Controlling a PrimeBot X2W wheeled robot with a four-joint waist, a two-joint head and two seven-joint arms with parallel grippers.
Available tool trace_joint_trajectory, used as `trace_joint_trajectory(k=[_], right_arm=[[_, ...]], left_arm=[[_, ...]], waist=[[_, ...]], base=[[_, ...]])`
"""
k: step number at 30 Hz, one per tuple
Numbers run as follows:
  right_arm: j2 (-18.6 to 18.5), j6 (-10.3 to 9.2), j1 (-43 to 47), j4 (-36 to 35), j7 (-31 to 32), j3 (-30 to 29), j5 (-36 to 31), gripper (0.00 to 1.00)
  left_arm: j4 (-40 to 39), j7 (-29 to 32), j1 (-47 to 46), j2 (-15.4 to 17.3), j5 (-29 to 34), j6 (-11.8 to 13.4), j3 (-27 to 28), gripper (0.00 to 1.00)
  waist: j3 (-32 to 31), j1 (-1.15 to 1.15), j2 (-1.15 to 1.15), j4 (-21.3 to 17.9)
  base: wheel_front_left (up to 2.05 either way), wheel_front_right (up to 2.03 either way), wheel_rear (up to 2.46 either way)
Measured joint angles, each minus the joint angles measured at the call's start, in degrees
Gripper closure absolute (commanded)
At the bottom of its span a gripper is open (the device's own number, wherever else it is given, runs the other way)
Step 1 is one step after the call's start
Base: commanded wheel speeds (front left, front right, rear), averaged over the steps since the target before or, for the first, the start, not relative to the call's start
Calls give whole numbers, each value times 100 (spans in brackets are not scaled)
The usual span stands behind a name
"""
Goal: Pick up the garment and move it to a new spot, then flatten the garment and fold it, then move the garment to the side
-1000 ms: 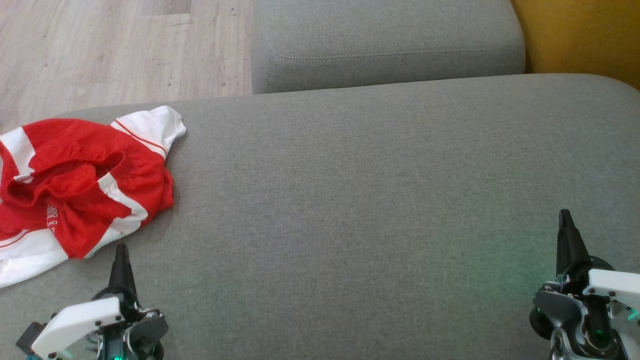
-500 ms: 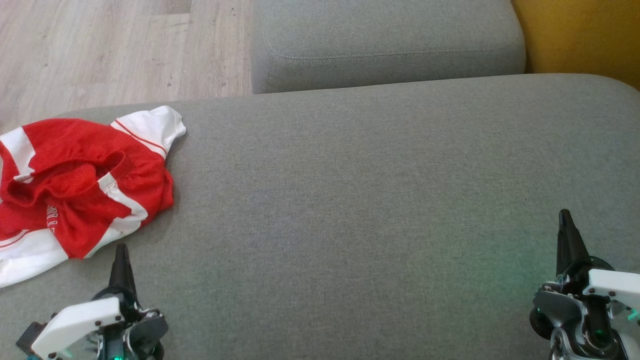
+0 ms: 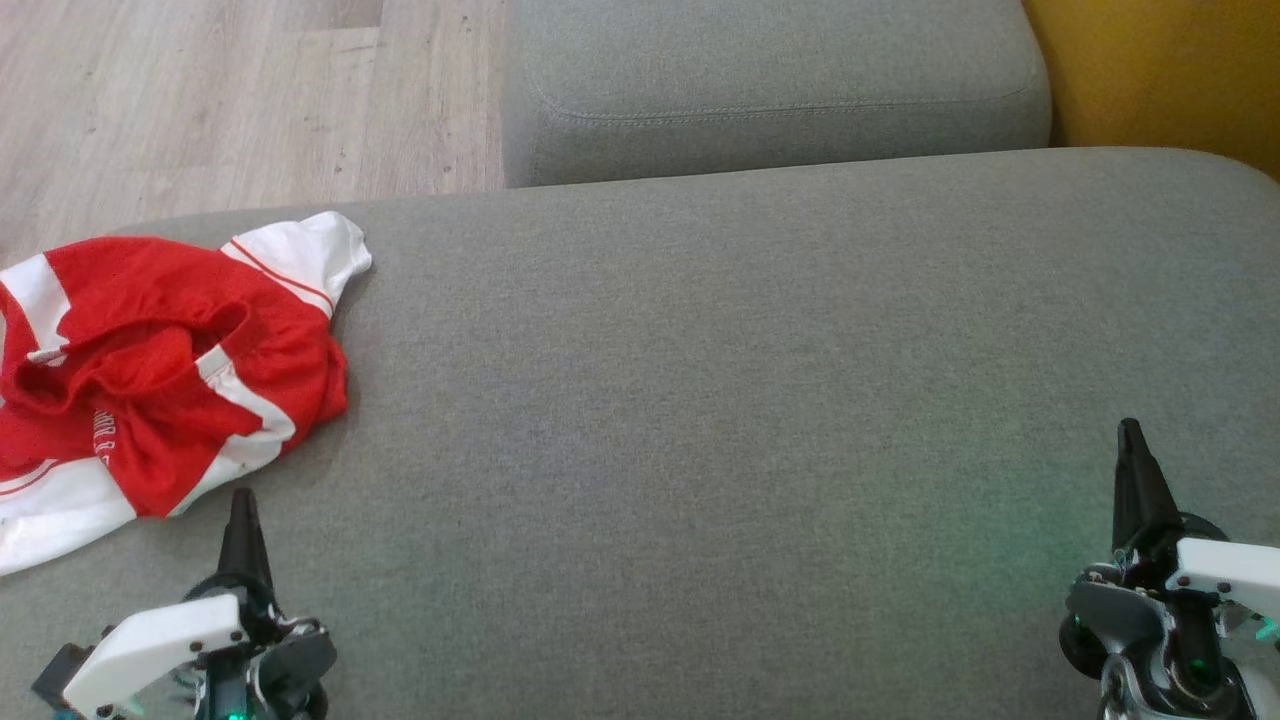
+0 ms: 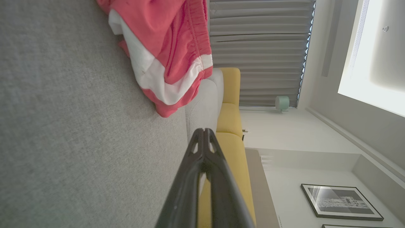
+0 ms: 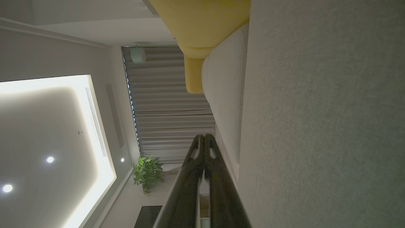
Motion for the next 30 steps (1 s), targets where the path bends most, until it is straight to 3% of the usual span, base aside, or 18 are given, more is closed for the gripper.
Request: trace_joint_trajectory(k=[12,13,19,30], right_arm=[[0,0,0,0,0,0,0,100],[2,0,4,31,0,1,0,0],[34,0,411,510,-8,25,0,0],[34,0,408,455,-166,199,-212,0]], left_arm=[[0,0,0,0,0,0,0,100],[29,-1,3,0,-2,4,-4,0],[503,-8,385,-24,-1,5,-78,0],[449,-159,420,-30,336,7,-147,0]], waist=[[0,0,0,0],[0,0,0,0],[-4,0,0,0],[-55,0,0,2]], base=[[0,0,0],[0,0,0],[0,0,0],[0,0,0]])
